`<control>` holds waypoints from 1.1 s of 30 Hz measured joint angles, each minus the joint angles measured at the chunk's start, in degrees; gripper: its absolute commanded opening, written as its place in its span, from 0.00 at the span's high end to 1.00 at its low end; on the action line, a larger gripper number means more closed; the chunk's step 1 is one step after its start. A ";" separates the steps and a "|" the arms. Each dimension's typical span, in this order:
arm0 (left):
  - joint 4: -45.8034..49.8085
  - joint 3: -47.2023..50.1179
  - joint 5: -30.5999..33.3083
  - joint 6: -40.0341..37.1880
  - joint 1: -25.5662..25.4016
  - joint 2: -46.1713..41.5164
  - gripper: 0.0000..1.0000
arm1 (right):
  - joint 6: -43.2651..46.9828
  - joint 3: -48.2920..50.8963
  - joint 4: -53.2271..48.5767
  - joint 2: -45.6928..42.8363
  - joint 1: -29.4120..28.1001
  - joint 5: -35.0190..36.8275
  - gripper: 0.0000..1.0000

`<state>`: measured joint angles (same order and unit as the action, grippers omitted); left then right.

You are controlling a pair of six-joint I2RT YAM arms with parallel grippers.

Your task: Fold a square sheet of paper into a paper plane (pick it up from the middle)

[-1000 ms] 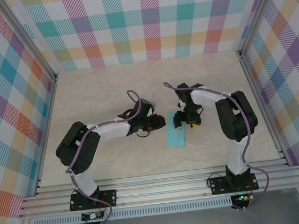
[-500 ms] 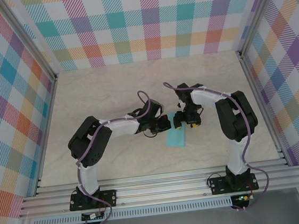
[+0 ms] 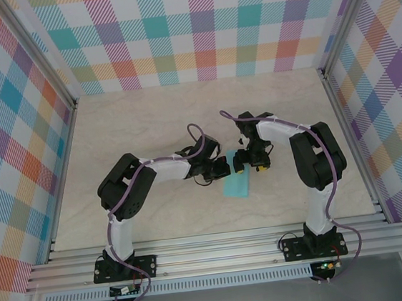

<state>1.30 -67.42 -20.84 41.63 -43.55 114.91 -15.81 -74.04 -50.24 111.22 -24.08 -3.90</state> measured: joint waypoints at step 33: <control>0.28 -0.02 0.50 -0.09 -0.11 0.00 1.00 | -9.25 18.12 23.56 -11.91 7.67 -28.55 0.73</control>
<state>1.58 -67.44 -20.34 41.54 -43.66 114.91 -25.06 -55.92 -26.68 99.31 -16.40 -32.45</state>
